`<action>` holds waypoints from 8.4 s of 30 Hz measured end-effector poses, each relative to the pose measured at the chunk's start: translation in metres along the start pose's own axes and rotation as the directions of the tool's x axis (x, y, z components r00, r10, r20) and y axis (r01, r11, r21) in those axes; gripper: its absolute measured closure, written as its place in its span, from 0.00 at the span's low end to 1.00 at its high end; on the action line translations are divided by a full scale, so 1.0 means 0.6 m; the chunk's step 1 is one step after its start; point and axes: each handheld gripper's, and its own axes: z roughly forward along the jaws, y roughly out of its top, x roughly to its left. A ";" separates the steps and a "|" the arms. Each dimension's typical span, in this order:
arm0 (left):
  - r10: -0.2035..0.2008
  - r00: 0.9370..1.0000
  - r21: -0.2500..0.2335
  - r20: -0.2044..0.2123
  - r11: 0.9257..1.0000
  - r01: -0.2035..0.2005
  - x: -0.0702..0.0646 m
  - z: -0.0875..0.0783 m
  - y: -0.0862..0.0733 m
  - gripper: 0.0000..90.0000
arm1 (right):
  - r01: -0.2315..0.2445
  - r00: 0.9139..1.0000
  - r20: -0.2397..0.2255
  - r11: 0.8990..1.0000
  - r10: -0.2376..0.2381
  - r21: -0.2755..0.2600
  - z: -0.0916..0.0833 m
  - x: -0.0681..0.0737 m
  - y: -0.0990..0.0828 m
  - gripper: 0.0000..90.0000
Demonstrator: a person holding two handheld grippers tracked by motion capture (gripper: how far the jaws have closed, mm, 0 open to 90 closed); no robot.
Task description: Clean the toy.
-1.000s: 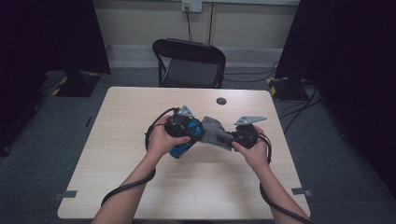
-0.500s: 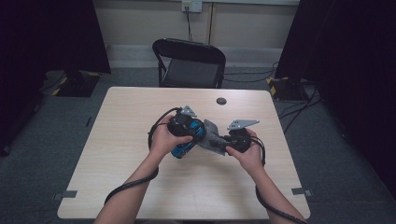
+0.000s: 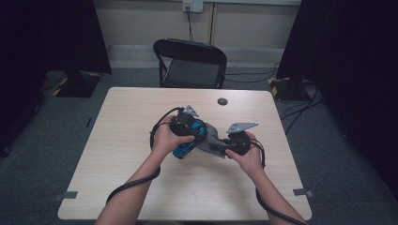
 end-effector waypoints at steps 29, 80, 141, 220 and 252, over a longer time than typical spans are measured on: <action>-0.018 1.000 -0.024 -0.021 1.000 0.017 0.000 0.006 0.028 0.28 | 0.069 0.995 -0.074 0.996 -0.065 0.054 0.052 0.045 -0.009 0.80; 0.011 0.999 -0.002 0.035 1.000 -0.011 -0.016 -0.001 -0.005 0.28 | -0.037 0.990 0.134 0.999 0.035 0.012 -0.038 -0.062 0.012 0.80; -0.015 0.999 0.030 0.047 0.999 0.014 -0.011 0.016 -0.004 0.28 | -0.005 1.000 0.017 1.000 0.005 -0.008 -0.012 -0.030 0.004 0.80; -0.077 0.997 -0.010 -0.011 0.997 0.077 0.015 0.025 0.022 0.28 | 0.073 0.994 -0.090 0.994 -0.066 0.082 0.059 0.029 -0.015 0.80; -0.082 0.996 -0.053 -0.044 0.995 0.079 0.035 -0.028 0.023 0.28 | 0.042 0.998 -0.048 0.994 -0.038 0.096 0.020 -0.004 -0.025 0.80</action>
